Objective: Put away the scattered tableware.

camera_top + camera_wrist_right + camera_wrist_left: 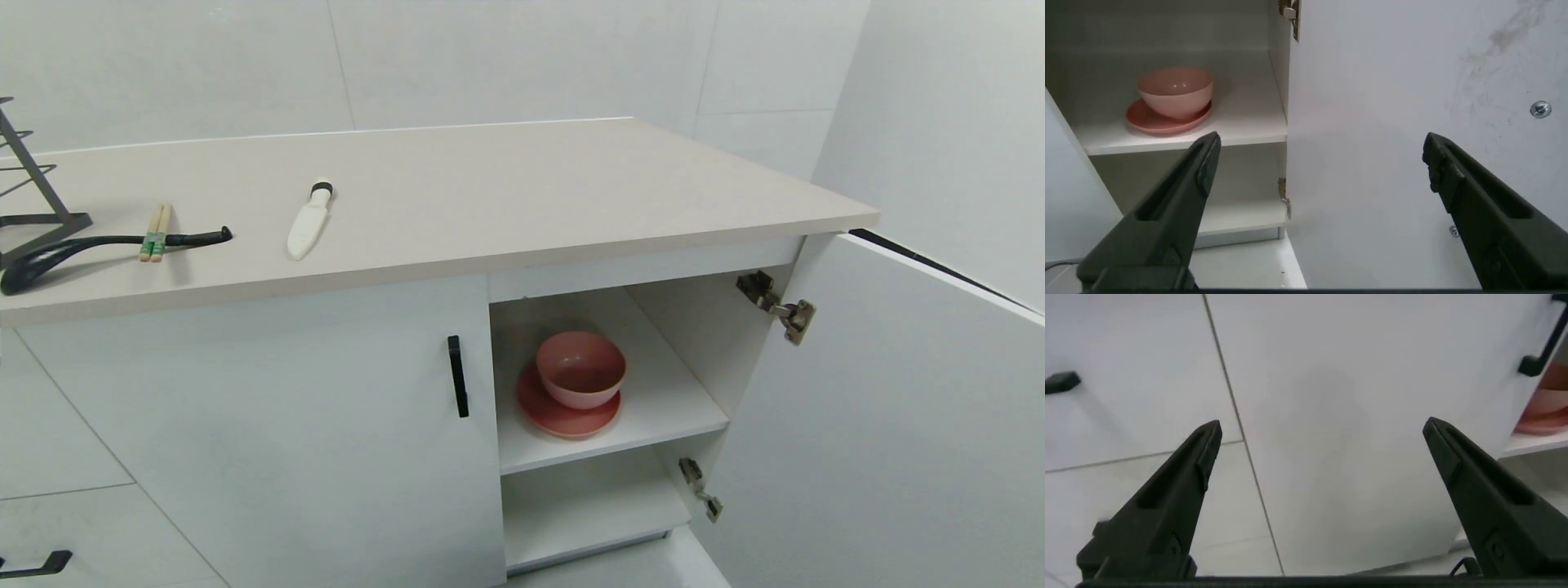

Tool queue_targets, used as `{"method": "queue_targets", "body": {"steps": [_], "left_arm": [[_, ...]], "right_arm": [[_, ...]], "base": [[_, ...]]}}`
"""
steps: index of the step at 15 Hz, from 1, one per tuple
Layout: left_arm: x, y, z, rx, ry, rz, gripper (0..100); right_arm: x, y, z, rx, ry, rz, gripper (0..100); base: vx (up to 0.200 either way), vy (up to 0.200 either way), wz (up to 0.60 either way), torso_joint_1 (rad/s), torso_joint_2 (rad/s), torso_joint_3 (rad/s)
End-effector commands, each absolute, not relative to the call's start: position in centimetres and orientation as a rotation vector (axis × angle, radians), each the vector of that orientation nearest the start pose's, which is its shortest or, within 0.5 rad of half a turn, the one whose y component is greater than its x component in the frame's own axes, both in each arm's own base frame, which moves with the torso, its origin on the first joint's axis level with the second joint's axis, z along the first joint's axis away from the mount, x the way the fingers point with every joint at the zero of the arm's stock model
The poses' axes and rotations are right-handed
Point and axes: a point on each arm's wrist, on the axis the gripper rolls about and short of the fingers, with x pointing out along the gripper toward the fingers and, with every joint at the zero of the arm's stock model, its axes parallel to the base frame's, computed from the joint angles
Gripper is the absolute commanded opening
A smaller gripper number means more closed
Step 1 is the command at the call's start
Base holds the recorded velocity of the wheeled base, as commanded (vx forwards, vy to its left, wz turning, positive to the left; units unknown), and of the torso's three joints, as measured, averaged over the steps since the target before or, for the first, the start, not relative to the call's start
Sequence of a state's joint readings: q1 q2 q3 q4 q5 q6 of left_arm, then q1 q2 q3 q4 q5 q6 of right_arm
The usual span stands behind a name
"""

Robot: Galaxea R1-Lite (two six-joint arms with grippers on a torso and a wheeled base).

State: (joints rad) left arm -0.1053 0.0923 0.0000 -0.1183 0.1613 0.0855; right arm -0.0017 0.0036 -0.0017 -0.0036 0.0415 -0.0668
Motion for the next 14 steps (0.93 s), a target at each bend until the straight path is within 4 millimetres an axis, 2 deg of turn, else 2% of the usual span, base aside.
{"method": "queue_targets", "body": {"steps": [1, 3, 4, 8, 10, 11, 14], "left_arm": [[-1.6, 0.8, 8.4, 0.099, 0.035, 0.235, 100], [-2.3, 0.7, 8.3, 0.118, -0.033, 0.339, 100], [-2.3, 0.7, 8.3, 0.116, -0.036, 0.330, 100], [-2.4, 0.5, 8.3, 0.112, -0.056, 0.211, 100], [-2.3, 0.1, 8.1, 0.021, -0.056, 0.060, 100], [-2.3, -0.1, 7.4, -0.025, 0.022, -0.041, 100], [-2.3, -0.1, 7.6, 0.000, -0.002, -0.049, 100]], "right_arm": [[-2.2, 0.1, 7.6, -0.066, 0.000, 0.041, 100], [-2.2, 0.1, 7.6, -0.066, 0.000, 0.040, 100], [-2.2, 0.1, 7.7, -0.064, -0.003, 0.040, 100], [-2.2, 0.1, 7.7, -0.071, -0.003, 0.044, 100], [-2.2, 0.1, 7.6, -0.069, -0.002, 0.044, 100], [-2.2, 0.1, 7.6, -0.067, -0.002, 0.044, 100], [-2.2, 0.1, 7.7, -0.066, -0.003, 0.044, 100]], "base": [[0.000, 0.000, 0.00, 0.000, 0.00, 0.000], [0.000, 0.000, 0.00, 0.000, 0.00, 0.000], [0.000, 0.000, 0.00, 0.000, 0.00, 0.000], [0.000, 0.000, 0.00, 0.000, 0.00, 0.000], [0.000, 0.000, 0.00, 0.000, 0.00, 0.000], [0.000, 0.000, 0.00, 0.000, 0.00, 0.000], [0.000, 0.000, 0.00, 0.000, 0.00, 0.000]]}}
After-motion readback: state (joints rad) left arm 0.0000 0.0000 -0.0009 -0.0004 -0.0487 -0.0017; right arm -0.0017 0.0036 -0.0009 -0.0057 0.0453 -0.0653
